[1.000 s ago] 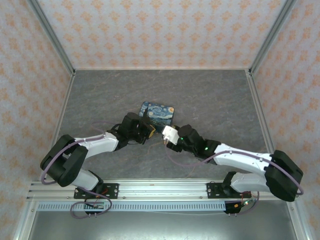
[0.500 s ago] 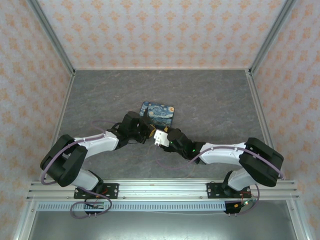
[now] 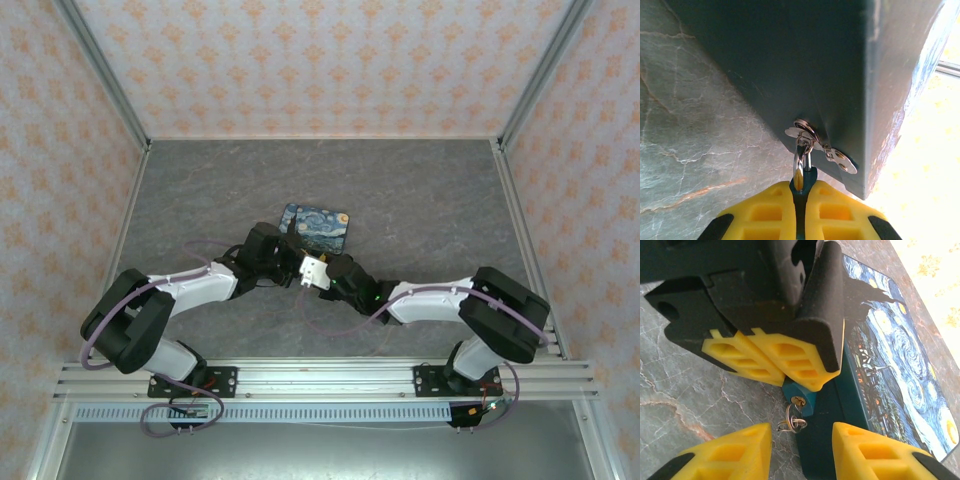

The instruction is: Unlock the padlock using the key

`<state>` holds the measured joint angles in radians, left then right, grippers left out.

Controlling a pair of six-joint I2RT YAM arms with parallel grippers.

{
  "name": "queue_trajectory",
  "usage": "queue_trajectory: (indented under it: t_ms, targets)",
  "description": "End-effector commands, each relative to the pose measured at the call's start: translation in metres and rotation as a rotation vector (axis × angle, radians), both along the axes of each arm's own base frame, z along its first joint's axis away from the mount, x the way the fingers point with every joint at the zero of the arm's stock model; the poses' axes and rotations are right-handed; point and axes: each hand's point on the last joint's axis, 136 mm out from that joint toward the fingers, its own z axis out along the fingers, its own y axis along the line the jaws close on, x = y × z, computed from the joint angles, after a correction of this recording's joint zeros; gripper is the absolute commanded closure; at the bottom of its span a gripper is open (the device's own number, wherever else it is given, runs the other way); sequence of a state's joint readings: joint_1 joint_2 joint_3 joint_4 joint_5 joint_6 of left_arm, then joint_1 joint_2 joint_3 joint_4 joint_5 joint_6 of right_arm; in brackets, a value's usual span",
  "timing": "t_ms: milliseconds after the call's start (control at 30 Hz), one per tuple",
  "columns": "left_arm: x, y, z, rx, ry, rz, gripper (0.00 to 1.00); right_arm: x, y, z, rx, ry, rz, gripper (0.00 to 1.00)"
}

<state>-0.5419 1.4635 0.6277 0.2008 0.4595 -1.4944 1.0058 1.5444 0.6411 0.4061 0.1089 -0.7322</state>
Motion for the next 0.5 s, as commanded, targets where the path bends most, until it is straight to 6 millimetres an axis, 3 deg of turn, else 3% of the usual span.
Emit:
queue_trajectory:
  t_ms: [0,300,467]
  targets:
    - [0.0071,-0.0074,0.0227,-0.031,-0.052,-0.013,1.0,0.0072,0.0109,0.0105,0.04,-0.022,-0.016,0.69]
    - [0.0067,-0.0071,0.0219,-0.031,-0.049,-0.013,1.0,0.0101,0.0103,0.0047,0.041,-0.011,-0.042,0.87]
    - [0.0066,-0.0082,0.0223,-0.035,-0.049,-0.015,1.0,0.0122,0.0105,0.0039,0.048,-0.011,-0.058,0.93]
